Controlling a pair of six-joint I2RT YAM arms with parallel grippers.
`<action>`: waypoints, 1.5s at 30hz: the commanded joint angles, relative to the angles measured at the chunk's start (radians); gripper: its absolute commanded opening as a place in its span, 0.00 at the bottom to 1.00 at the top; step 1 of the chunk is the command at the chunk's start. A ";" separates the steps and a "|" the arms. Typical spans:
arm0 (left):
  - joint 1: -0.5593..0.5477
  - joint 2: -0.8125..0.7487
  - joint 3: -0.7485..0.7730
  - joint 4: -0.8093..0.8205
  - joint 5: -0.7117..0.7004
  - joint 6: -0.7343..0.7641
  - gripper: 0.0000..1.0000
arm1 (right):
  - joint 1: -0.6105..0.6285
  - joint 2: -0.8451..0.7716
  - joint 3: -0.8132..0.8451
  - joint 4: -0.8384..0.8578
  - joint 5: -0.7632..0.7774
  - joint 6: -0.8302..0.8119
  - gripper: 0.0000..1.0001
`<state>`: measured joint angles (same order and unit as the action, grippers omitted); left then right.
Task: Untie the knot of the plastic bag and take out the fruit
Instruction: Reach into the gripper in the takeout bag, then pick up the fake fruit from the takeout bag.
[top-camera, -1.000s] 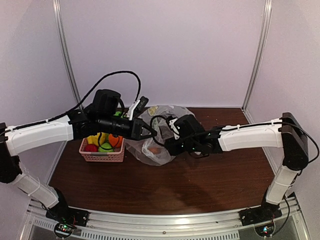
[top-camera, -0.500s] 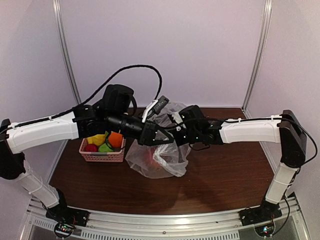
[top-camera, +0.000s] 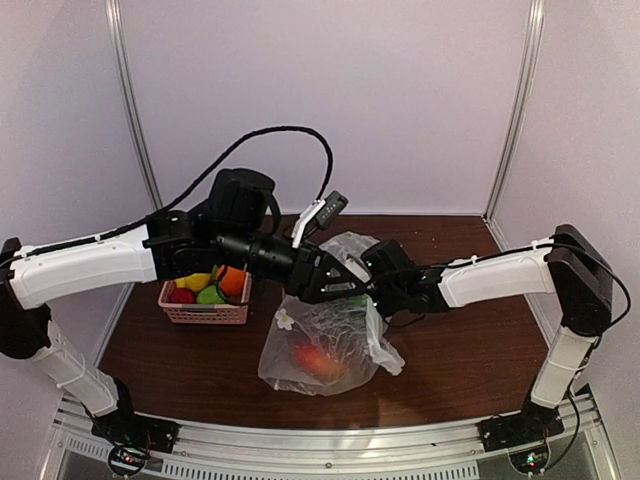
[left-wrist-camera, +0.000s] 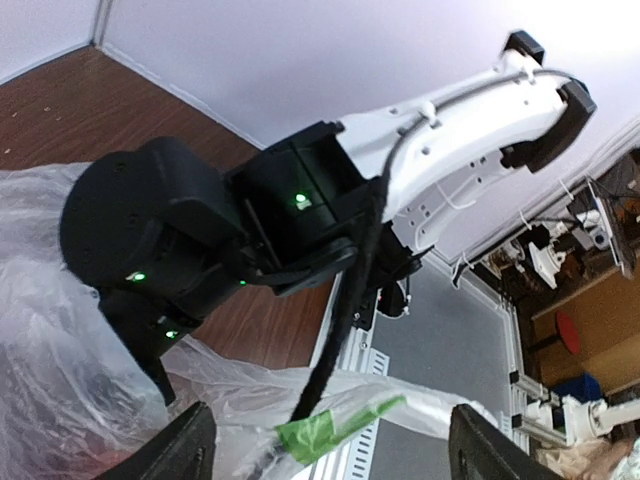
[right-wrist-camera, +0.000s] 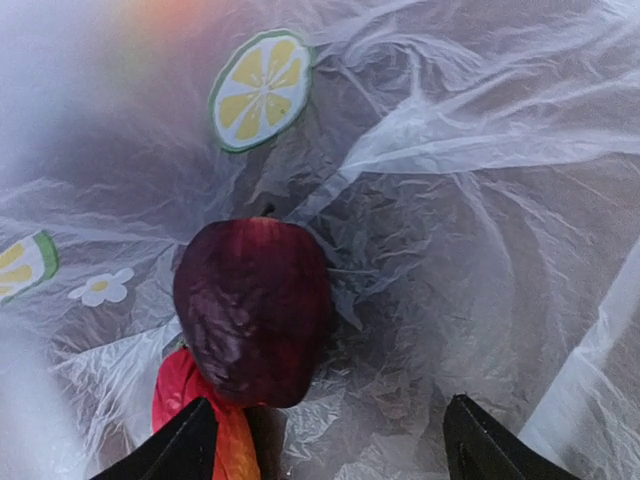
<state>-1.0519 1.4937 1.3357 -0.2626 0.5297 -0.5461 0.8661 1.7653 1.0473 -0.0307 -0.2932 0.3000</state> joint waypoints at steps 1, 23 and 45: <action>0.007 -0.125 -0.043 -0.055 -0.174 -0.033 0.87 | 0.040 -0.013 -0.024 0.028 -0.039 -0.042 0.82; 0.361 -0.001 -0.304 0.058 -0.151 -0.114 0.76 | 0.076 0.016 -0.045 0.175 0.071 0.064 0.89; 0.375 0.301 -0.300 0.178 -0.115 -0.125 0.26 | 0.082 0.180 0.082 0.155 0.045 0.049 0.79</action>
<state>-0.6811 1.7641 1.0107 -0.1360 0.3935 -0.6773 0.9428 1.9087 1.0916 0.1287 -0.2489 0.3626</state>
